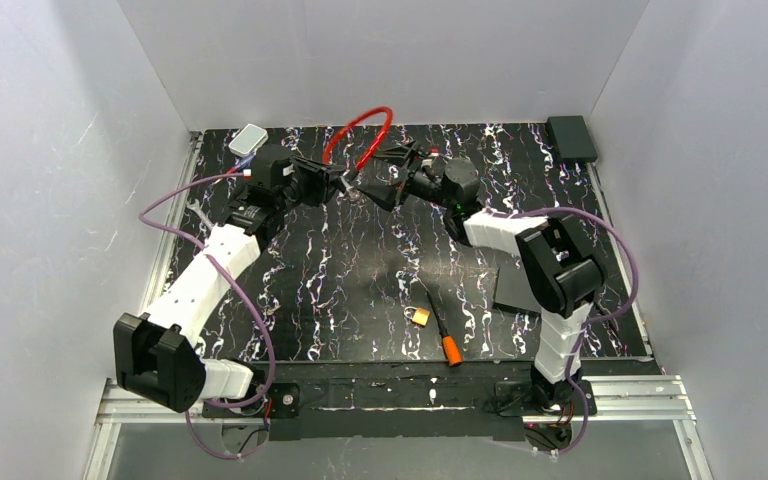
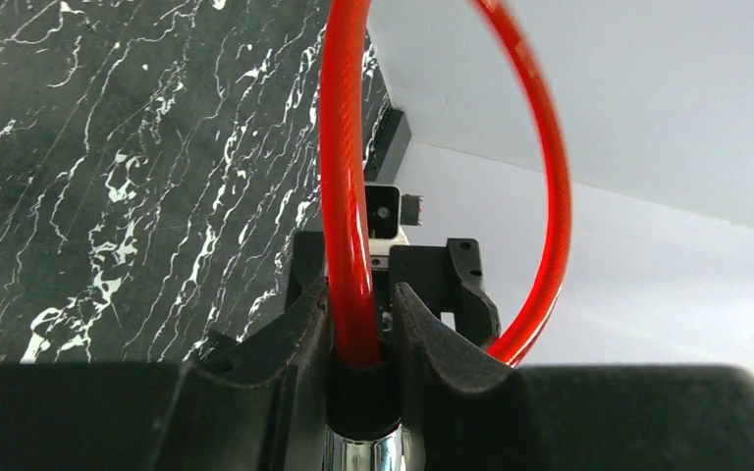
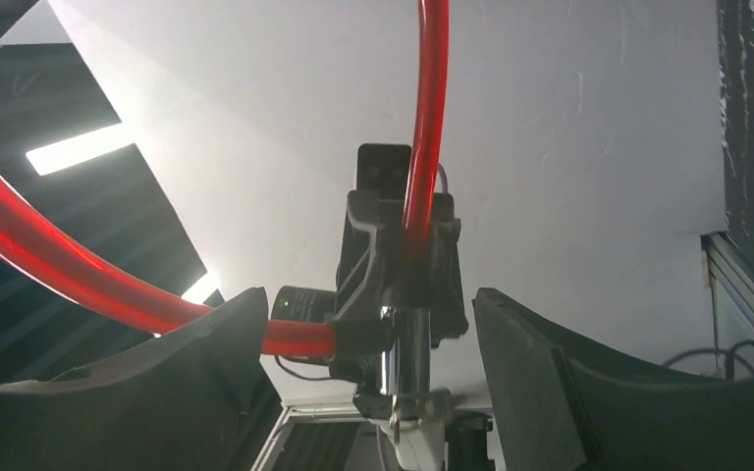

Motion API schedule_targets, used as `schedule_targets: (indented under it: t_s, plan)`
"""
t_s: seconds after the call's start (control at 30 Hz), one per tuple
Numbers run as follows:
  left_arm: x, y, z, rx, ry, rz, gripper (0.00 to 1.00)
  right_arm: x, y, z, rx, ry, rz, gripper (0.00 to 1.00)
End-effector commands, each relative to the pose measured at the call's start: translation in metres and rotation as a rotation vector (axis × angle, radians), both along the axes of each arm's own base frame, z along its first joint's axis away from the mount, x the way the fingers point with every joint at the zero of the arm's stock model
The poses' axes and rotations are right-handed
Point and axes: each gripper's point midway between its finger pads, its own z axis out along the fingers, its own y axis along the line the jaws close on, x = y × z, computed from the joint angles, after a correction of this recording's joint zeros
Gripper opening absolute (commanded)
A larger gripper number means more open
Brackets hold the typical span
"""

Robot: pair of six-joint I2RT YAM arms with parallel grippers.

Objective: Unlock with the key

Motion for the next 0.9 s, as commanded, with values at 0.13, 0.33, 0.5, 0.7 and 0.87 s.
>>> schedule_targets:
  t_s: [0.13, 0.33, 0.5, 0.7, 0.87]
  plan:
    - [-0.012, 0.007, 0.042, 0.041, -0.079, -0.052, 0.00, -0.035, -0.056, -0.018, -0.366, -0.108, 0.146, 0.88]
    - [-0.013, 0.003, 0.030, 0.060, -0.047, -0.083, 0.00, -0.041, -0.102, -0.052, -0.701, -0.176, 0.205, 0.88]
    - [-0.016, -0.004, 0.013, 0.066, -0.001, -0.137, 0.00, -0.037, -0.109, -0.045, -0.757, -0.211, 0.187, 0.87]
    - [-0.022, -0.007, -0.004, 0.067, 0.030, -0.168, 0.00, -0.035, -0.098, -0.027, -0.813, -0.305, 0.197, 0.87]
    - [-0.024, -0.012, -0.013, 0.069, 0.049, -0.199, 0.00, -0.039, -0.076, -0.015, -0.843, -0.383, 0.240, 0.87]
